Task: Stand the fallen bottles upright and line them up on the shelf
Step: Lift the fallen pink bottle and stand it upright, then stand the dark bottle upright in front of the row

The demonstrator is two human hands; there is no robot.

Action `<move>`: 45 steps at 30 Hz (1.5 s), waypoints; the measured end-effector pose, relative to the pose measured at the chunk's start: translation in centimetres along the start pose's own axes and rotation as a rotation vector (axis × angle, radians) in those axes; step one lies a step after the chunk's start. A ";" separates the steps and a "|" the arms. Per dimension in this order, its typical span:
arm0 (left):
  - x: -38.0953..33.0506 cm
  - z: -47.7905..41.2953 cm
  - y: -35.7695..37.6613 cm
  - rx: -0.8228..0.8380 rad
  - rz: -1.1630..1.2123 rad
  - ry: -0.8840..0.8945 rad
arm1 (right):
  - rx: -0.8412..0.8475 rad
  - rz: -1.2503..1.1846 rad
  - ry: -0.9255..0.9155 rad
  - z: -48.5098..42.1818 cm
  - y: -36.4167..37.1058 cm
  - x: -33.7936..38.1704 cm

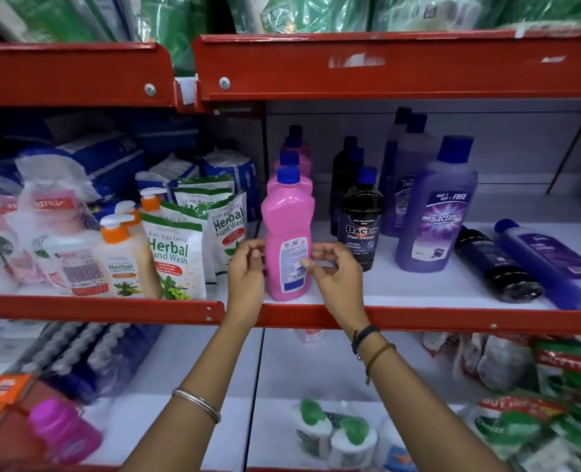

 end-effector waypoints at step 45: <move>-2.3 9.6 23.7 0.405 -0.221 0.206 | -0.316 0.514 0.105 -3.6 -28.0 -0.7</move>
Point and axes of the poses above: each hand's wrist, its own z-axis away from the middle knuckle, its own y-axis out of the palm, x = y × z, the point moved 1 cm from there along -z, towards the middle knuckle, and after that the axes turned 1 degree about -x, right-handed, at the moved point
